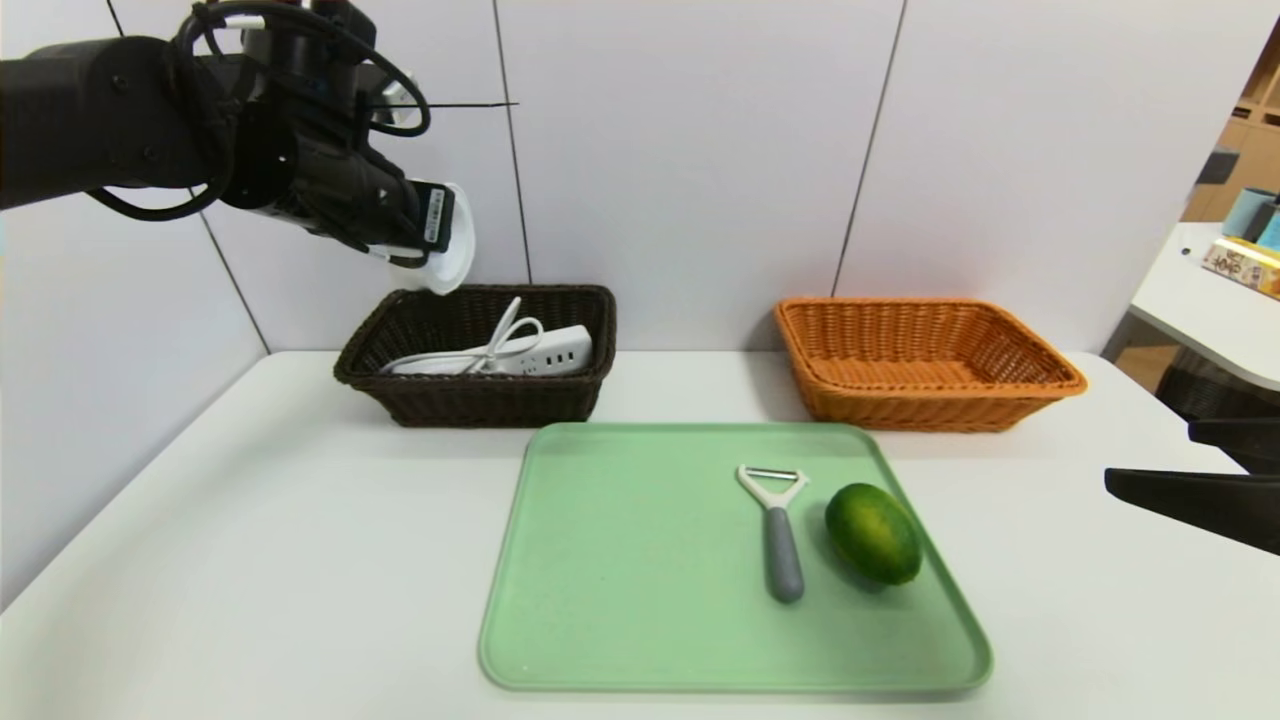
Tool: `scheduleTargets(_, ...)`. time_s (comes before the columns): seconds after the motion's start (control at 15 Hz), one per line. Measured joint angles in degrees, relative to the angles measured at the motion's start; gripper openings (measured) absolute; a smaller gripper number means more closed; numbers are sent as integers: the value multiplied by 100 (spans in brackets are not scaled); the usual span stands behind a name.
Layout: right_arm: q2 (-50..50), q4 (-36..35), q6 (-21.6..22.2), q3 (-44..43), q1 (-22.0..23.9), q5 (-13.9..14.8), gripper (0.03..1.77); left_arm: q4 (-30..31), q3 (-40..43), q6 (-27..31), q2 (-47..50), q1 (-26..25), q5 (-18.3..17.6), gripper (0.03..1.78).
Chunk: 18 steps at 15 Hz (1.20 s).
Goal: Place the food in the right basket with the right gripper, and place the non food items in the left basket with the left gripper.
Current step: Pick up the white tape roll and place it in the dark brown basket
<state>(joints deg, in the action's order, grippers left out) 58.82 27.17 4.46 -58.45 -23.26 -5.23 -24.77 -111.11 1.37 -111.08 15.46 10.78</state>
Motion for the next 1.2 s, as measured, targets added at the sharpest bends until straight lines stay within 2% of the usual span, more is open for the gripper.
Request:
scheduleTargets(0.47, 9, -26, 7, 101, 0, 17, 170, 510, 0, 144, -774, -533, -15, 56)
scheduleTargets(0.8, 5, -20, 7, 105, 0, 16, 170, 512, 0, 130, -1061, -686, -26, 56)
scheduleTargets(0.87, 5, -17, 5, 107, 0, 17, 170, 494, 0, 128, -1080, -695, -30, 61)
scheduleTargets(1.2, -6, -17, 5, 105, 0, 13, 170, 516, 0, 108, -1067, -725, -22, 113)
